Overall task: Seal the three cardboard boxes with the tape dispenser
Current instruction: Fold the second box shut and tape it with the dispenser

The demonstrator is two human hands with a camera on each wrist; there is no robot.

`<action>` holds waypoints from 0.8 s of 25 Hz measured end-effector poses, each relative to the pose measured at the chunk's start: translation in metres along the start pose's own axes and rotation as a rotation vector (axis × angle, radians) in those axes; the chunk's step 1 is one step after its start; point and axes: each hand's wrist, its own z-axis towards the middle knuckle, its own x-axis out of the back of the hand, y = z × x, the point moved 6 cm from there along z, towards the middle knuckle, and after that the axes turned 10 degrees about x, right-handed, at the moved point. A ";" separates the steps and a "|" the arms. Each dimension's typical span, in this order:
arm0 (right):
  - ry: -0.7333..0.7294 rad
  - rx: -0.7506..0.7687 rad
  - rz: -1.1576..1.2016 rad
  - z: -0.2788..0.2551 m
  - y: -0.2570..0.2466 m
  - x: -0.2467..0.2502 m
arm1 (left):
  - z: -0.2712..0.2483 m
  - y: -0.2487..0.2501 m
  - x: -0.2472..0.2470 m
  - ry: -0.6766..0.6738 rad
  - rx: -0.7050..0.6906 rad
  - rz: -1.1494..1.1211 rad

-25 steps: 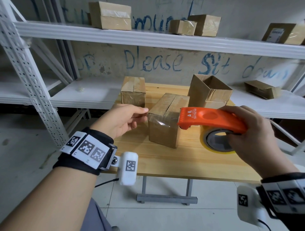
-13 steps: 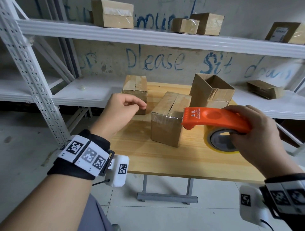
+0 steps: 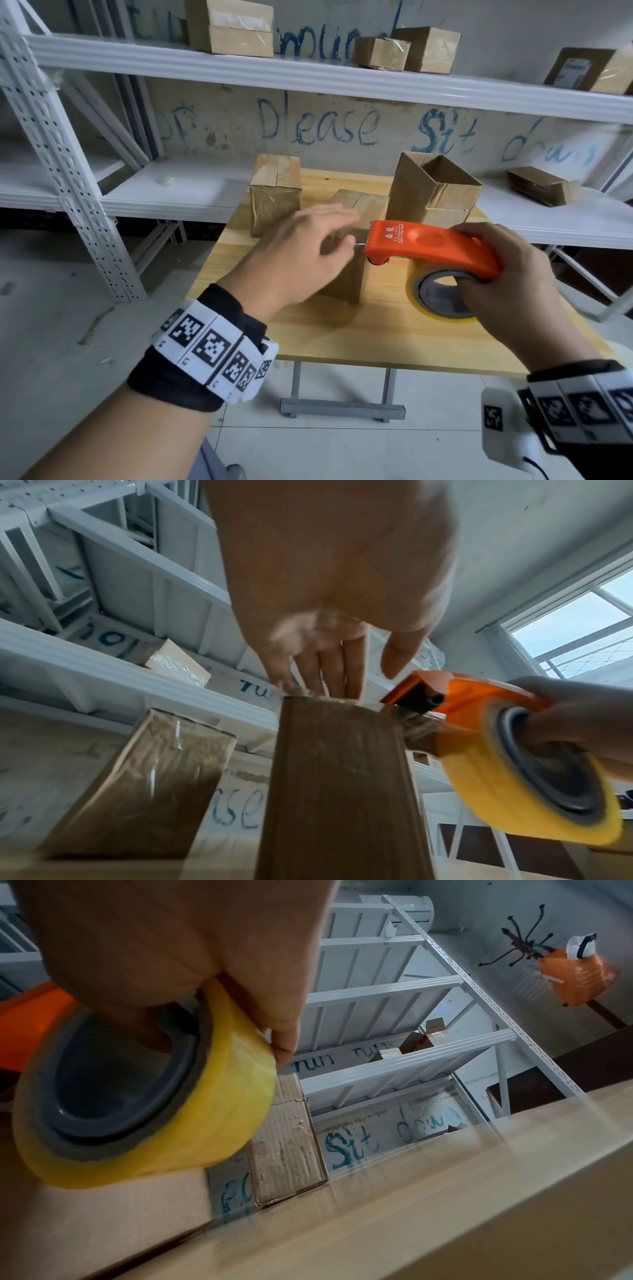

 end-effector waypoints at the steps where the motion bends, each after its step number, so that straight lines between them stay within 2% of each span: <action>1: -0.003 -0.004 -0.003 0.000 0.000 -0.001 | 0.001 0.000 -0.008 -0.069 0.003 0.010; 7: -0.124 -0.102 -0.025 -0.008 0.012 -0.002 | 0.004 -0.004 -0.020 -0.194 -0.038 0.099; 12: -0.201 -0.122 -0.064 -0.017 0.018 -0.002 | 0.009 -0.003 -0.022 -0.180 -0.048 0.084; 20: -0.208 -0.107 -0.119 -0.021 0.033 0.012 | 0.010 -0.001 -0.019 -0.177 -0.034 0.027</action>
